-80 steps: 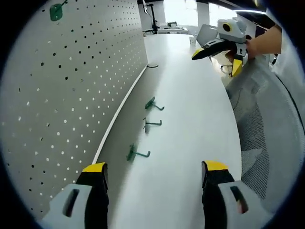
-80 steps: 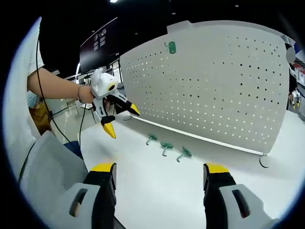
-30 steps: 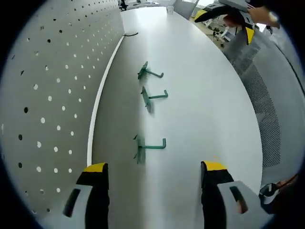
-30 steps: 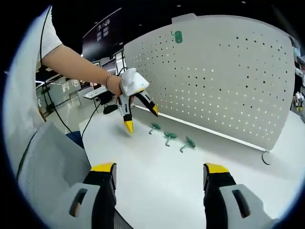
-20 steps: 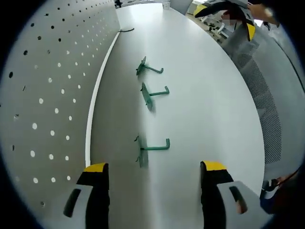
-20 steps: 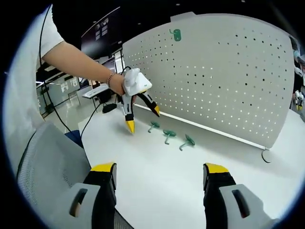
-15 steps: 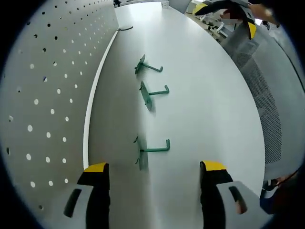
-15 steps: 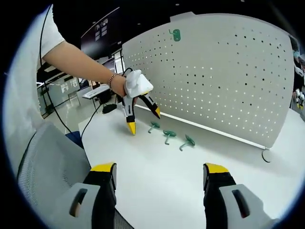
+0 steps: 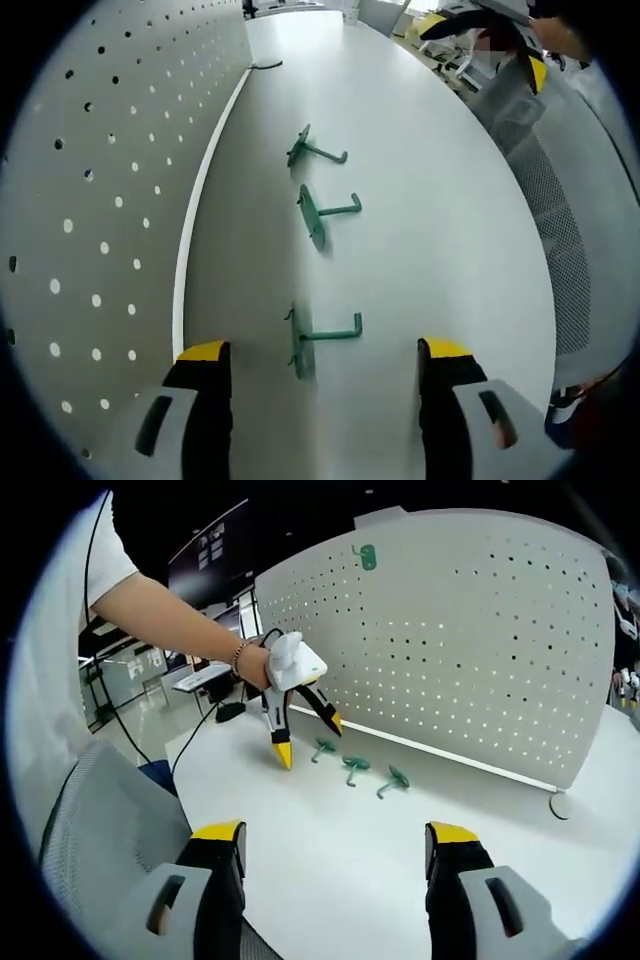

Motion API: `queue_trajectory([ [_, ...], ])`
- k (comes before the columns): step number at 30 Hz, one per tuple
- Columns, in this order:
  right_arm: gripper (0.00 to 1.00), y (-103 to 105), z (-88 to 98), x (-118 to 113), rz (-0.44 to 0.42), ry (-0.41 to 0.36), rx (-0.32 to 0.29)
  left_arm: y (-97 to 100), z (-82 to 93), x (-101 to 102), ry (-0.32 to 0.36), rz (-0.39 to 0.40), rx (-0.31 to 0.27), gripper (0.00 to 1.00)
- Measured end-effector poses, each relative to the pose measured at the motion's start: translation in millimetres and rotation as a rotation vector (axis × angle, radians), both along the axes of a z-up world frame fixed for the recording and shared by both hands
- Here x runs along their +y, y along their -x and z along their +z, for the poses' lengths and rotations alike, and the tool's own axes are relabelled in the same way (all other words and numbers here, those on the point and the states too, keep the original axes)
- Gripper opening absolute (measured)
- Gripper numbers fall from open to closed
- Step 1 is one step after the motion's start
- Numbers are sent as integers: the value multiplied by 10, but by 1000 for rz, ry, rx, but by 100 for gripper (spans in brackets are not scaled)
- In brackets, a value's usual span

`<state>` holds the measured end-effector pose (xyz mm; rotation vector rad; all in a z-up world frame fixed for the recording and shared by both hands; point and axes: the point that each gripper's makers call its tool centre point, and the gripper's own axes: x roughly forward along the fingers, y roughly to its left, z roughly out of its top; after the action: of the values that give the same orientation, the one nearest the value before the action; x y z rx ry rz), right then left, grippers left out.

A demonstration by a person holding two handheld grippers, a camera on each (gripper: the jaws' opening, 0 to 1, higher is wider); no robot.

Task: Insert the hook assembly into the mounting plate slot until the hook locks in place.

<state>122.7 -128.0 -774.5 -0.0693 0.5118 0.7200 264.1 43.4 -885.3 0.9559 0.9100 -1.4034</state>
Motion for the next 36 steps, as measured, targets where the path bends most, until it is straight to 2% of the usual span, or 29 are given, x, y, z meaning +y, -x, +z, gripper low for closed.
queue_trajectory([
  [9, 68, -35, 43, -19, -15, -13, -9, -9, -2, -5, 7, 3, 0, 77],
  [12, 68, -31, 36, -23, -15, -13, -7, -20, 9, -9, 11, 5, 0, 72],
  [20, 68, -12, 40, -18, -14, -10, -7, -48, 37, -13, 10, -14, 0, 49],
  [24, 68, -17, 44, -32, -20, -15, -6, -87, 44, -17, 10, 14, -1, 38],
  [36, 69, -29, 82, -60, -38, -24, -10, -116, 53, -16, 7, 35, -5, 25],
])
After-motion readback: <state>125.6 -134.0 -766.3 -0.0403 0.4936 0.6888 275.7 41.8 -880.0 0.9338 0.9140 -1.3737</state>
